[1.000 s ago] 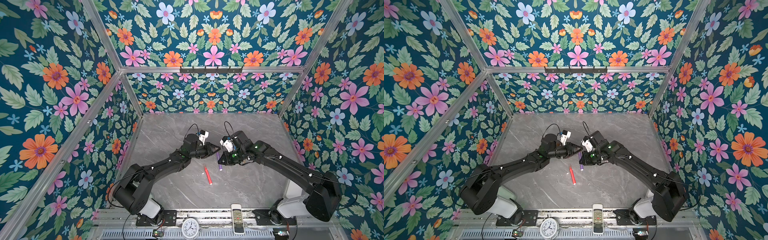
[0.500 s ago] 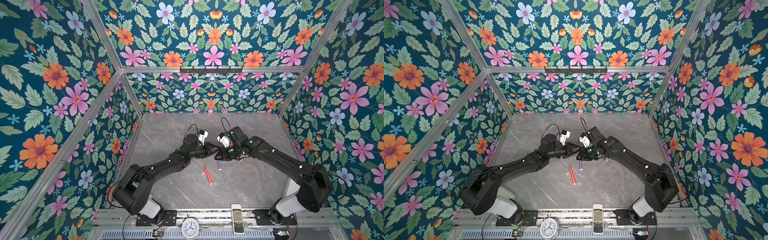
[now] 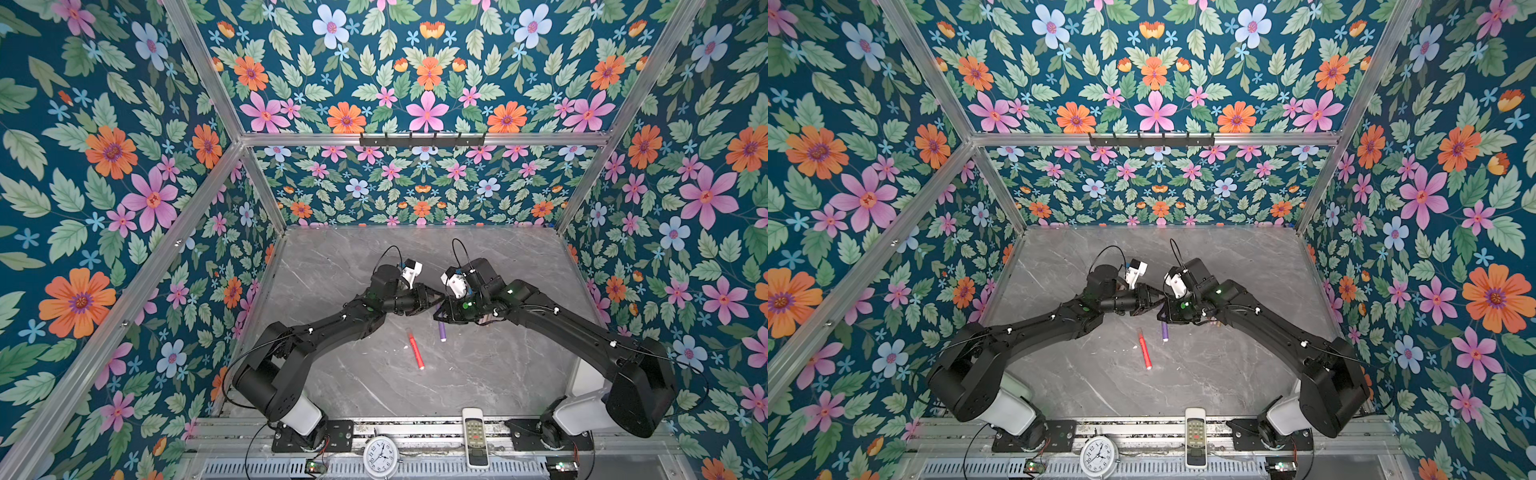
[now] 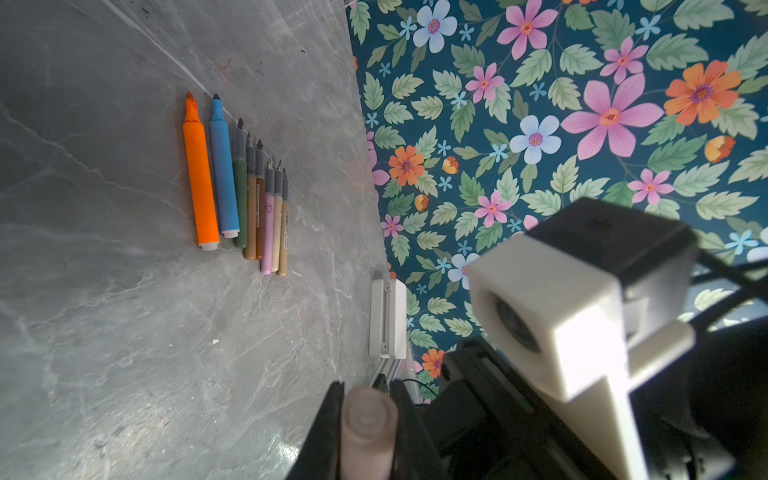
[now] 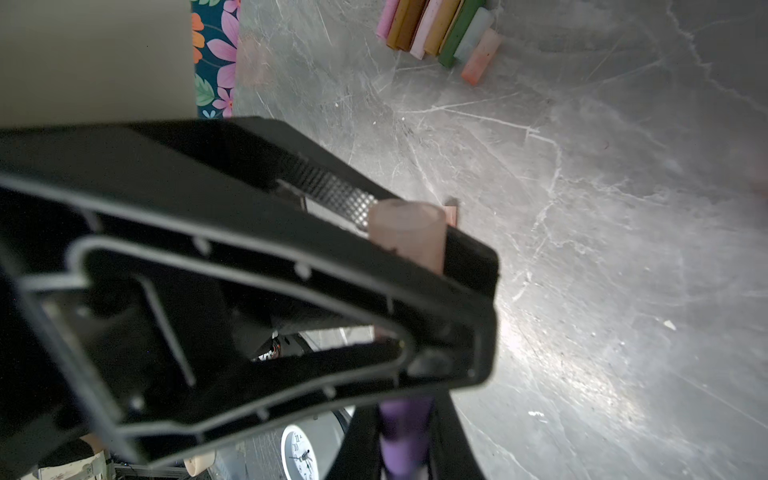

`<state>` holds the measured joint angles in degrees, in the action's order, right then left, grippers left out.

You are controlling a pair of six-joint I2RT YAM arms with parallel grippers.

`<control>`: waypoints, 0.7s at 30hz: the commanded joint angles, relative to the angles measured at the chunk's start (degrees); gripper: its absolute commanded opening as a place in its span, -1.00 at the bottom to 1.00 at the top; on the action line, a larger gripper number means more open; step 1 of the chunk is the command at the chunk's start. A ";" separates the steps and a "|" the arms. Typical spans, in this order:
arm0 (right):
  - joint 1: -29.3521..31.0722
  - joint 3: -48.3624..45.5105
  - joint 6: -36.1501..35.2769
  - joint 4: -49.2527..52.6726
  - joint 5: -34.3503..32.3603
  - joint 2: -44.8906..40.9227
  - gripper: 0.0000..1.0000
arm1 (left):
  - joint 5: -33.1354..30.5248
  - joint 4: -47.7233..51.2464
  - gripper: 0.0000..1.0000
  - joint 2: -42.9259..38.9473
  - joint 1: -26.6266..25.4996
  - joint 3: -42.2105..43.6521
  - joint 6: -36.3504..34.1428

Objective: Open the pen caps
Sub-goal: 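Pull the right gripper away from the left gripper to uncap the marker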

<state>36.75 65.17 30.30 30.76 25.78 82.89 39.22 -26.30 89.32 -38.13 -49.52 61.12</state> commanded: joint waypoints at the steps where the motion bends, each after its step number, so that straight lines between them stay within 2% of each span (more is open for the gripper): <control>1: 0.07 0.21 0.19 1.62 0.32 0.32 -1.00 | -0.19 -4.28 -0.48 -0.42 0.08 0.01 0.44; 5: 0.02 0.99 -0.07 2.01 0.30 0.78 -1.00 | 0.05 -4.36 -0.51 -0.63 0.09 0.12 0.40; 8: 0.06 1.55 -0.40 2.63 0.02 0.87 -1.00 | 0.24 -4.81 -0.84 -0.46 0.15 0.45 0.49; 10: 0.05 1.87 -0.49 2.96 -0.16 0.86 -1.00 | 0.53 -5.37 -0.93 -0.37 0.15 0.52 0.79; 12: 0.03 2.07 -0.66 3.27 -0.46 0.78 -1.00 | 0.91 -5.76 -0.85 -0.24 0.09 0.65 1.10; 15: 0.06 2.41 -0.84 3.43 -0.55 0.85 -1.00 | 1.21 -6.04 -0.48 -0.22 0.07 0.78 1.31; 16: 0.07 2.50 -0.84 3.43 -0.49 0.89 -1.00 | 1.21 -6.04 -0.41 -0.30 0.08 0.82 1.28; 19: 0.07 2.68 -0.84 3.51 -0.47 1.04 -1.00 | 1.43 -6.19 -0.40 -0.29 0.06 0.93 1.41; 21: 0.04 2.77 -0.86 3.57 -0.47 1.03 -1.00 | 1.81 -6.92 -0.54 -0.14 -0.16 1.17 1.80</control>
<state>36.75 67.59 29.80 34.15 25.45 83.64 39.68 -30.15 89.17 -38.15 -48.45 62.61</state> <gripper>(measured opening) 0.141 0.268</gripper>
